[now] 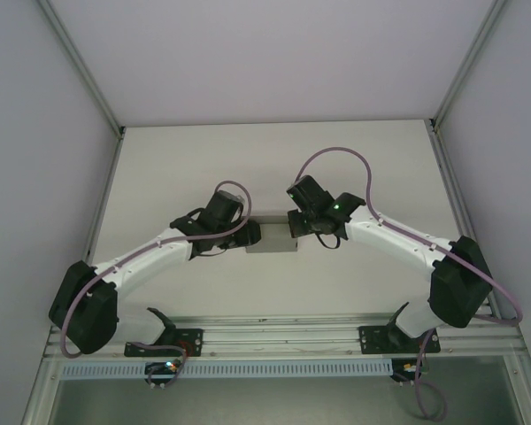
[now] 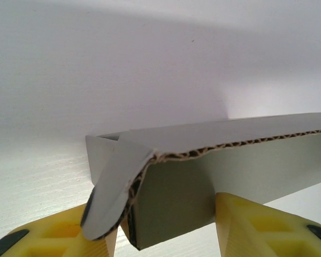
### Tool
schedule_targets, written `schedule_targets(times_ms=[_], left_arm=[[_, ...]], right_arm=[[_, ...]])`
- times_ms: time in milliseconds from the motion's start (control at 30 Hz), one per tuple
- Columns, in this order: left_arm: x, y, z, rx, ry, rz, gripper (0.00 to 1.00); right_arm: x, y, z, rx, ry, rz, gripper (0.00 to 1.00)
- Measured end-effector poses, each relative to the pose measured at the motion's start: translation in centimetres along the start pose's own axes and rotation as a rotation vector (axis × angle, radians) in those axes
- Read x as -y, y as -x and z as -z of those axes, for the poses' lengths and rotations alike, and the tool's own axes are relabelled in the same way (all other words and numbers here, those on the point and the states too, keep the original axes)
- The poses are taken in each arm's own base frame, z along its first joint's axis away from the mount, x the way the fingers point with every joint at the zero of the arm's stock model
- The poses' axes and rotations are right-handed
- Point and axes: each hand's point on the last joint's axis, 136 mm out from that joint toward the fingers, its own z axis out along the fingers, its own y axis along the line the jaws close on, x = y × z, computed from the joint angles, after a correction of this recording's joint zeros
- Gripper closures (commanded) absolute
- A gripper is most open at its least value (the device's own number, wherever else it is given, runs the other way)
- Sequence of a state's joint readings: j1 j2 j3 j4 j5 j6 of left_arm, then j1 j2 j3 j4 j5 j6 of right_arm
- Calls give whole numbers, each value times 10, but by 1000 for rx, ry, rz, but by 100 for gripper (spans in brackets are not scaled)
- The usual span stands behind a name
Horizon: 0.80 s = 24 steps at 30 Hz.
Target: Assemble paper box
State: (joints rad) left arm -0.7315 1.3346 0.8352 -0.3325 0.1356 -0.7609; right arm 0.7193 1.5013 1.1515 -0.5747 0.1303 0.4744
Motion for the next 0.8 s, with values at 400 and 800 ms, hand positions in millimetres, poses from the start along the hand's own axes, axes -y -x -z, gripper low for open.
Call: schedule_targets(times_ms=[400, 800], left_arm=[[1, 2, -2, 5, -3, 11, 52], [1, 4, -3, 9, -3, 27, 53]], right_arm=[[3, 5, -12, 60, -9, -66, 100], [1, -6, -11, 84, -12, -76, 100]])
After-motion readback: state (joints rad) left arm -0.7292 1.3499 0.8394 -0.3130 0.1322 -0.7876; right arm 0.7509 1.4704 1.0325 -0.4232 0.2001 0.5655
